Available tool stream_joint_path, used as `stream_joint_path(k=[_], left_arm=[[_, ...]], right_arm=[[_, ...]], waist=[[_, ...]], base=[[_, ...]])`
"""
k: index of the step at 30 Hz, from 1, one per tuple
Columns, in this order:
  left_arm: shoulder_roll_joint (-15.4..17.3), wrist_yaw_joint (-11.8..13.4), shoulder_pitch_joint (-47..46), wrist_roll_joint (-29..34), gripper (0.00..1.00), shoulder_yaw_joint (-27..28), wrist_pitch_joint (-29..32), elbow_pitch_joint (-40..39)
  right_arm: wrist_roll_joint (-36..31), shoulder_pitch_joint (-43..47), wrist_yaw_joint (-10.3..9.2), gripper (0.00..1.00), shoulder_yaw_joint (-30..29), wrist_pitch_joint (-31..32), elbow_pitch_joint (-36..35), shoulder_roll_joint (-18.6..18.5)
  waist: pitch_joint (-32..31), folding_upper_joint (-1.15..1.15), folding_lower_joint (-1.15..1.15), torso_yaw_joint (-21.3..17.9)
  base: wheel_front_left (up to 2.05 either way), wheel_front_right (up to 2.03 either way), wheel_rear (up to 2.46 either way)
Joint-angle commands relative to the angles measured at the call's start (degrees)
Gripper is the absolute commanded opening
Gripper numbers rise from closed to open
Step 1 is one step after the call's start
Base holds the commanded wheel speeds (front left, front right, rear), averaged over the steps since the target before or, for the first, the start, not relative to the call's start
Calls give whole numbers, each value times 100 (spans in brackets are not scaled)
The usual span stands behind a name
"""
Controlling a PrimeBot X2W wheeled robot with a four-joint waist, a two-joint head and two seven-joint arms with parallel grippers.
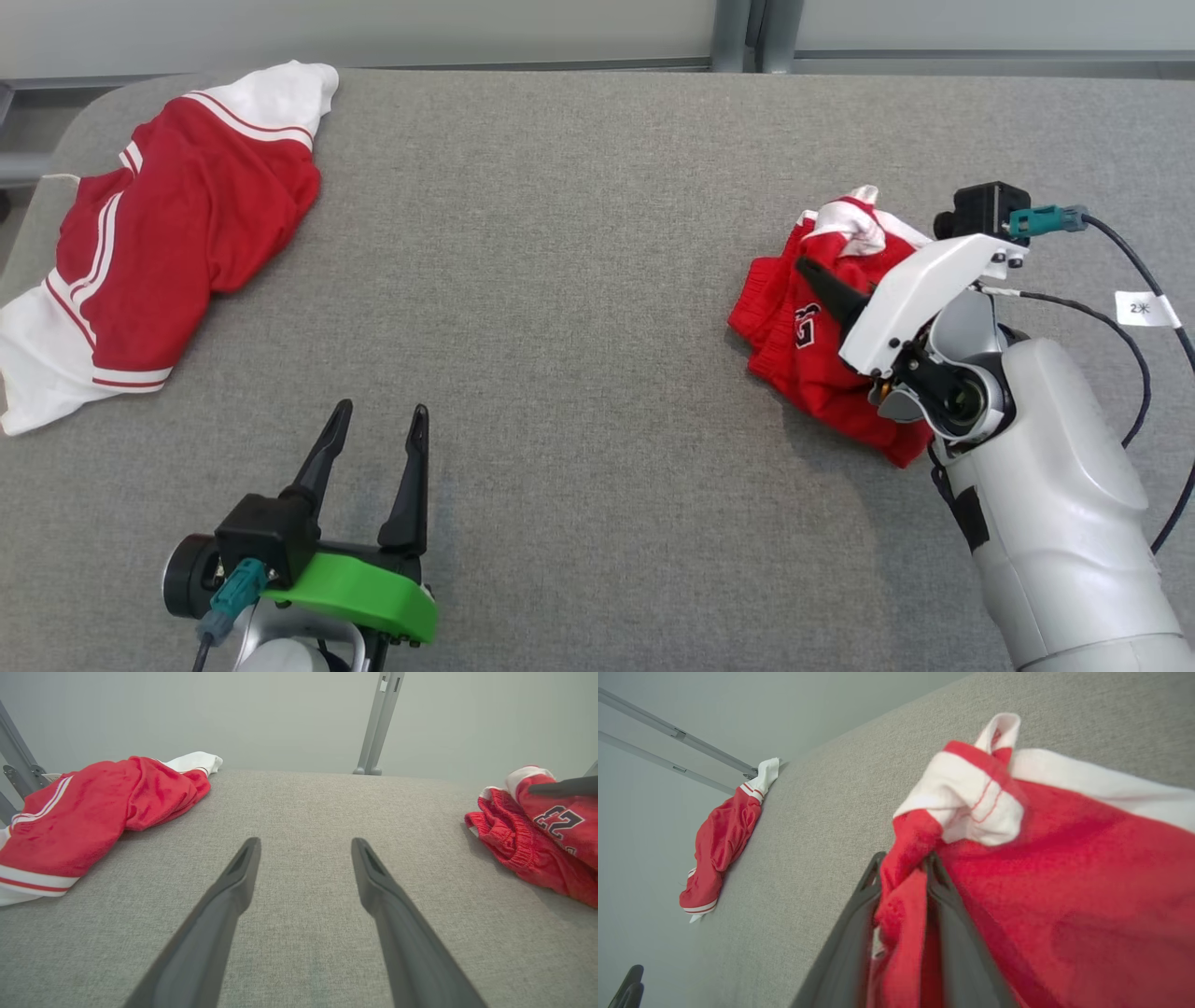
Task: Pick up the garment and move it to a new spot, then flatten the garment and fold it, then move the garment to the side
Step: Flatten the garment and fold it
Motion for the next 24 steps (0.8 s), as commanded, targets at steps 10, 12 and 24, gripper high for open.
stream_joint_path(k=[10, 12, 24], left_arm=[[-95, 29, 103, -44, 100, 68, -112, 102], [-68, 46, 130, -46, 100, 104, -122, 82], [92, 173, 307, 15, 100, 311, -150, -213]], right_arm=[[402, -386, 4, 100, 531, -302, 200, -11], [586, -351, 4, 100, 620, -278, -9, -14], [47, 946, 4, 100, -512, 496, -1548, -569]], waist=[[-93, 52, 0, -210], [-104, 52, 0, -289], [-143, 52, 0, -643]], base=[[0, 0, 0], [0, 0, 0], [0, 0, 0]])
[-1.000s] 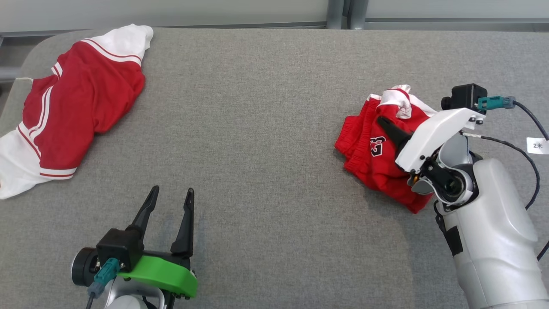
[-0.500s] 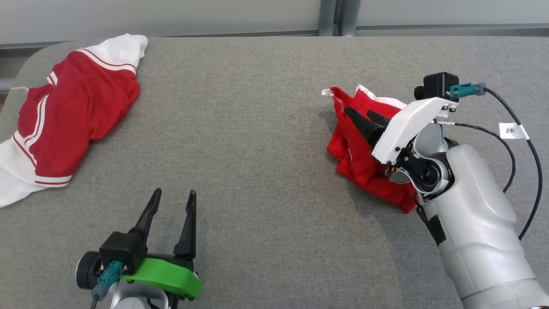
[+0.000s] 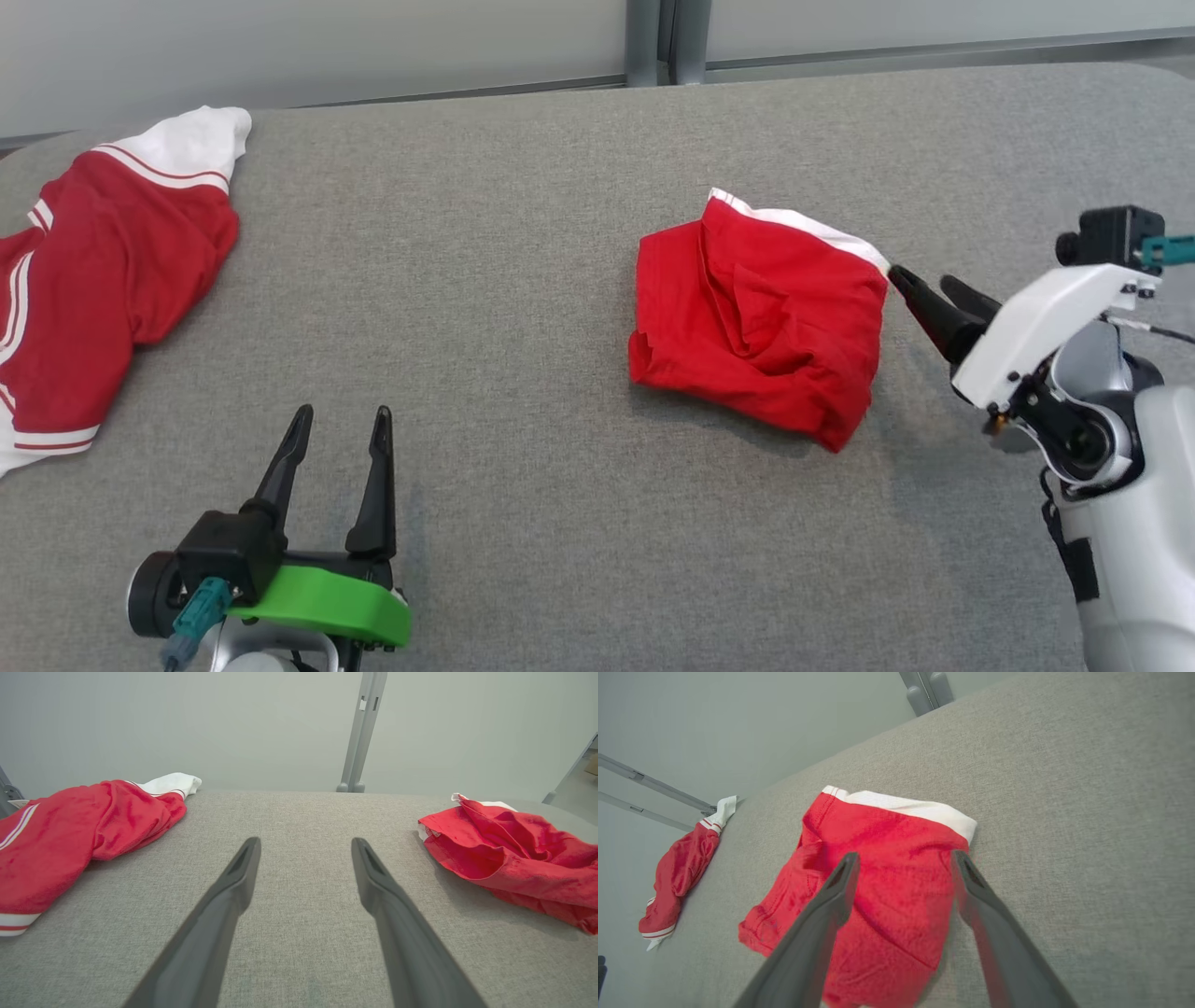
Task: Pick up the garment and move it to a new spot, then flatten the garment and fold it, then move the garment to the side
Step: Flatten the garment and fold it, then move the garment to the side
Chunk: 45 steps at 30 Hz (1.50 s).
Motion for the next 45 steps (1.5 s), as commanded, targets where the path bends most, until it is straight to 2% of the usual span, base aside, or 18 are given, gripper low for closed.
stream_joint_path(k=[1, 4, 10, 22, 23, 24, 25, 31, 39, 42, 45], left_arm=[[46, 39, 93, 49, 100, 45, -30, -50], [55, 62, 133, 84, 100, 69, -38, -136], [21, 42, 44, 198, 100, 22, -51, -199], [-135, -49, -57, 268, 100, -92, -49, -34], [-158, -59, -44, 263, 100, -98, -50, -13], [-176, -64, -27, 263, 100, -102, -48, 9], [-190, -75, -9, 264, 100, -105, -48, 30], [-268, -110, 68, 261, 100, 2, -52, 66], [-466, -216, 229, 318, 100, 169, -53, 93], [-560, -259, 270, 351, 100, 246, -54, 97], [-648, -332, 341, 411, 100, 335, -53, 103]], right_arm=[[-81, 192, 3, 100, -107, 123, -82, -54], [-177, 473, 3, 100, -319, 424, -153, -95], [-235, 523, 2, 100, -637, 752, 4, 110], [-394, -59, 3, 100, -1173, 428, 912, 474], [-407, -102, 3, 75, -1167, 361, 981, 493], [-428, -134, 3, 5, -1113, 288, 1018, 503], [-432, -133, 3, 0, -1035, 256, 1051, 506], [-431, -231, 3, 0, -504, 161, 894, 363], [-260, -299, 2, 0, 568, 587, 74, -234], [-128, -281, 2, 0, 716, 833, -196, -440], [-106, -140, 2, 0, 598, 1086, -298, -696]], waist=[[-2, 52, 0, -32], [28, 52, 0, -46], [169, 52, 0, 81], [208, 52, 0, 528], [184, 52, 0, 570], [157, 52, 0, 607], [130, 52, 0, 640], [-18, 52, 0, 740], [-258, 52, 0, 780], [-299, 52, 0, 791], [-284, 52, 0, 813]], base=[[0, 0, 0], [0, 0, 0], [0, 0, 0], [0, 0, 0], [0, 0, 0], [0, 0, 0], [0, 0, 0], [0, 0, 0], [0, 0, 0], [0, 0, 0], [0, 0, 0]])
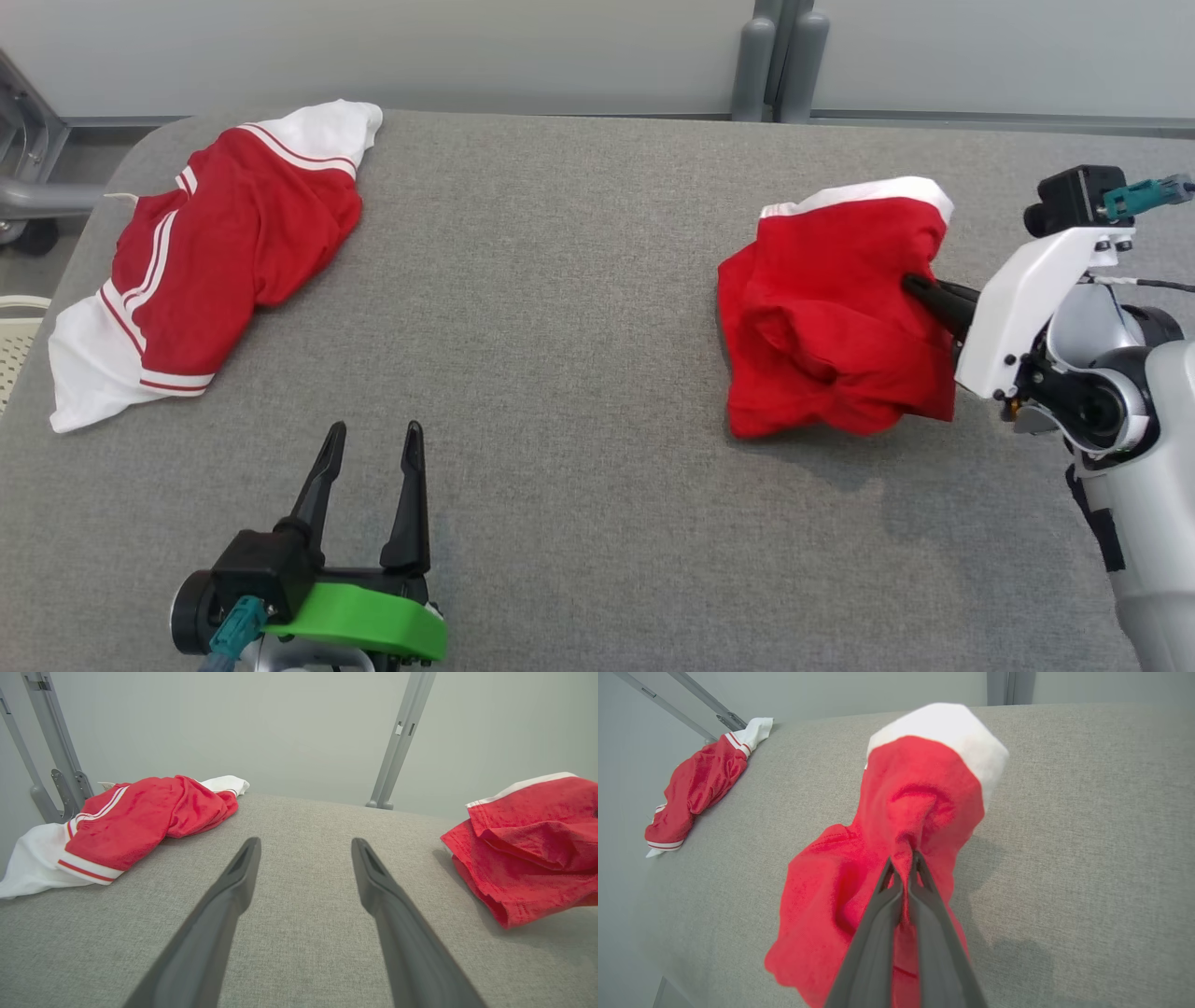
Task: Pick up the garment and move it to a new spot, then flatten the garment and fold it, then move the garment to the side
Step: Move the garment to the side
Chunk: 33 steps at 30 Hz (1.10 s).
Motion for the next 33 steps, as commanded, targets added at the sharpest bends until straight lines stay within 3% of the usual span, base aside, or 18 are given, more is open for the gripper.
stream_joint_path(k=[1, 7, 15, 21, 26, 33], left_arm=[[-38, -45, 95, 67, 100, 60, -17, -3], [-129, -154, -35, 180, 100, 136, -12, -49], [-176, -230, -251, 322, 100, 118, -12, -97], [-203, -193, -498, 401, 100, 92, 16, -235], [-214, -168, -693, 461, 100, 54, 47, -376], [-231, -129, -711, 512, 100, -65, 120, -464]], right_arm=[[12, 123, 2, 0, -115, 108, 11, -133], [-205, 242, 2, 0, -632, 285, 333, -547], [-649, 233, 2, 0, -1107, 58, 828, -1018], [-1095, -55, 2, 0, -1122, -264, 1216, -1450], [-1660, -407, 0, 0, -794, -738, 1448, -1853], [-2010, -1019, 0, 0, -643, -1261, 2006, -2090]], waist=[[41, 52, 0, 8], [305, 52, 0, -2], [641, 52, 0, -131], [960, 52, 0, -275], [1247, 52, 0, -333], [1548, 52, 0, -394]], base=[[0, 0, 0], [0, 0, 0], [0, 0, 0], [0, 0, 0], [0, 0, 0], [0, 0, 0]])
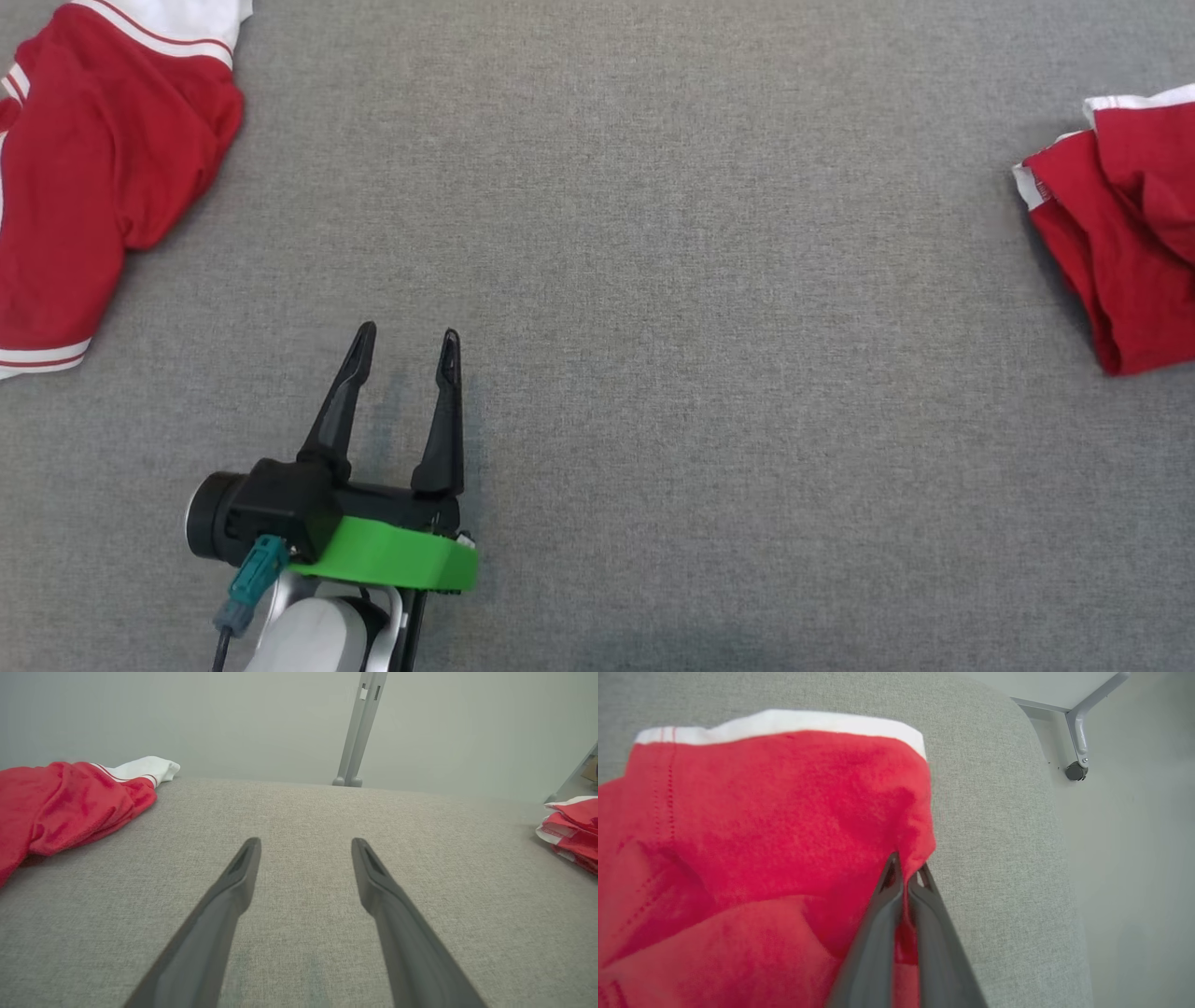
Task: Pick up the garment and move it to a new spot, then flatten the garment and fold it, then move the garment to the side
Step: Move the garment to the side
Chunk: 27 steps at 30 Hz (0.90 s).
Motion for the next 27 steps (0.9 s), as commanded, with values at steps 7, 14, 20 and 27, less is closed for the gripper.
stream_joint_path(k=[7, 14, 20, 27], left_arm=[[155, 79, 138, 74, 100, -13, 98, -131], [238, 153, -78, 118, 100, 44, 211, -363], [254, 192, -75, 131, 100, 4, 285, -444], [313, 242, 24, 67, 100, 76, 290, -452]], right_arm=[[-239, -257, -5, 0, -134, -413, 570, -334], [-560, -397, -5, 0, -424, -874, 869, -428], [-1140, -521, -6, 100, -859, -1266, 1224, -275], [-1610, -434, -6, 100, -1258, -1679, 1436, -197]], waist=[[50, 52, 0, -38], [280, 52, 0, 85], [327, 52, 0, 76], [86, 52, 0, -46]], base=[[0, 0, 0], [0, 0, 0], [0, 0, 0], [0, 0, 0]])
